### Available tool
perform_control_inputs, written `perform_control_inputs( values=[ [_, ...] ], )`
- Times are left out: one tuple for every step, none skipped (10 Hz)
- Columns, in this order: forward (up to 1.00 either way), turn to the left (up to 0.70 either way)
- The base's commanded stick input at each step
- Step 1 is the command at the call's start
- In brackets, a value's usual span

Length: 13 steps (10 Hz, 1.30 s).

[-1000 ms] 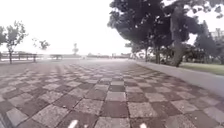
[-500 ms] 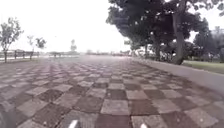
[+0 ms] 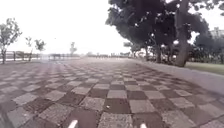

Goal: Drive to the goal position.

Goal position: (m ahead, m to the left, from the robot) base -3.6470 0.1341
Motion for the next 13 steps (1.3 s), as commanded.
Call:
perform_control_inputs(
  values=[
    [0.0,0.7],
    [0.0,0.7],
    [0.0,0.7],
    [0.0,0.7],
    [0.0,0.7],
    [0.0,0.7],
    [0.0,0.7],
    [0.0,0.7],
    [0.0,0.7],
    [0.0,0.7],
    [0.0,0.7],
    [0.0,0.7],
    [0.0,0.7]
  ],
)
